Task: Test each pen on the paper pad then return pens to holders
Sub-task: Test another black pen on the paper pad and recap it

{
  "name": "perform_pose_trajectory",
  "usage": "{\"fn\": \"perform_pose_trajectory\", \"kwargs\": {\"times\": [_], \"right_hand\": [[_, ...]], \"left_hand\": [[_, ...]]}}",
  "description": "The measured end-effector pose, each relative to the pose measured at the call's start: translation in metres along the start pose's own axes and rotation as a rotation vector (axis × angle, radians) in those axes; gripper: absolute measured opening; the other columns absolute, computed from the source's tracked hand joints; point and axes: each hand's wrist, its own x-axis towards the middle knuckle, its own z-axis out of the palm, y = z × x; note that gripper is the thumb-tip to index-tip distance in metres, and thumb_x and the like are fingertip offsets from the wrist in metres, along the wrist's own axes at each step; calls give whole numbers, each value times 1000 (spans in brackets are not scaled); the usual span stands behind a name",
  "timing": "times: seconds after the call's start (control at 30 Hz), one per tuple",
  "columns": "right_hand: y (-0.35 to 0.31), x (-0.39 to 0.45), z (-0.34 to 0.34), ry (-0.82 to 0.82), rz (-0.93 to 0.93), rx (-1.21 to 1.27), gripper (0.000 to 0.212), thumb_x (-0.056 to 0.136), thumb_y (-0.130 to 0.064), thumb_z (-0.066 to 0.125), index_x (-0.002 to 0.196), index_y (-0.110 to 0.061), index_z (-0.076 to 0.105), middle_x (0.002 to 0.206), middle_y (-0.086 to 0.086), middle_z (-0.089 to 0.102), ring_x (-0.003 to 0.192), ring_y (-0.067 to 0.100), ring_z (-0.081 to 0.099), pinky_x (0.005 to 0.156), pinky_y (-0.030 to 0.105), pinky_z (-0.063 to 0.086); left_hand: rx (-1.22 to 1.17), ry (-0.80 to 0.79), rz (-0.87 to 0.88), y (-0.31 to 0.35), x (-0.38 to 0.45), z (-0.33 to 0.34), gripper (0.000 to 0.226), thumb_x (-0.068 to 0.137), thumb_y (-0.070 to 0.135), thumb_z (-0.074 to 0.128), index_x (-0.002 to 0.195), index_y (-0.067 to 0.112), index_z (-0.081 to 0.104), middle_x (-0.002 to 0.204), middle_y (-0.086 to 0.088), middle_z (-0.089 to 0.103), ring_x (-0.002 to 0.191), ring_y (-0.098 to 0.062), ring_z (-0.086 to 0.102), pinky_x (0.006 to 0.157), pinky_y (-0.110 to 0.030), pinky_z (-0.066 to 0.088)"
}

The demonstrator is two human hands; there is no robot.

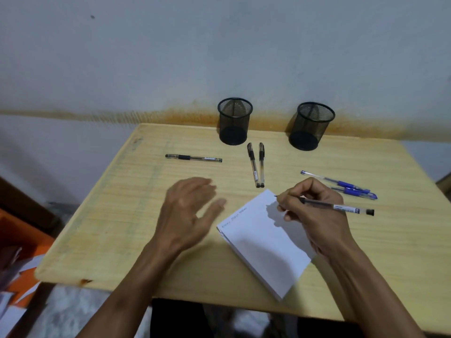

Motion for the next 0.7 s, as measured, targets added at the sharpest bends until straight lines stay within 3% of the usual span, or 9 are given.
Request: {"fn": "perform_pose_trajectory", "kwargs": {"times": [0.07, 0.17, 0.33, 0.47, 0.53, 0.6, 0.7], "right_hand": [[-1, -5, -6, 16, 2, -14, 17, 79, 8, 78, 78, -4, 67, 80, 9, 76, 71, 15, 73, 63, 25, 58], [-1, -12, -11, 23, 22, -15, 19, 75, 8, 82, 82, -8, 75, 84, 2, 79, 77, 14, 76, 73, 25, 61], [-5, -24, -16, -17, 19, 32, 16, 80, 6, 79, 90, -6, 76, 82, 2, 81, 80, 17, 79, 67, 24, 61], [-5, -32, -23, 36, 7, 61, 18, 77, 5, 82, 91, -2, 74, 85, 3, 81, 78, 14, 77, 65, 24, 61], [-6, -36, -27, 38, 4, 83, 19, 77, 7, 81, 92, -3, 77, 90, 4, 81, 86, 19, 77, 73, 27, 63], [-10, -40, -29, 19, 4, 95, 18, 79, 2, 80, 94, -8, 78, 91, 3, 82, 88, 20, 78, 80, 34, 64], [-18, -46, -28, -45, -44, 27, 11, 83, -12, 79, 92, -19, 80, 91, -3, 81, 89, 14, 78, 81, 39, 65]], "left_hand": [[130, 59, -166, -3, 8, -5, 26, 88, 28, 74, 108, 12, 76, 121, -6, 70, 115, -26, 61, 100, -47, 47], [313, -80, -385, -17, 16, -9, 24, 91, 27, 64, 108, 14, 74, 121, -9, 67, 117, -33, 57, 101, -52, 42], [354, -120, -356, -19, 17, -12, 16, 92, 23, 66, 80, 15, 75, 81, 4, 62, 87, -31, 61, 76, -41, 43], [176, -42, -355, -1, 12, -19, 18, 96, 27, 65, 97, 14, 77, 106, -1, 71, 106, -29, 60, 87, -38, 44], [-3, 24, -379, 21, 7, -25, 15, 98, 26, 62, 99, 20, 75, 104, 10, 70, 106, -20, 60, 84, -26, 41], [-178, 58, -403, 47, 3, -29, 10, 97, 25, 64, 95, 27, 74, 97, 18, 68, 103, -11, 61, 82, -24, 44], [-326, 26, -311, 71, -3, -27, 11, 93, 26, 64, 95, 31, 74, 99, 20, 70, 105, -11, 63, 84, -20, 46]]}}
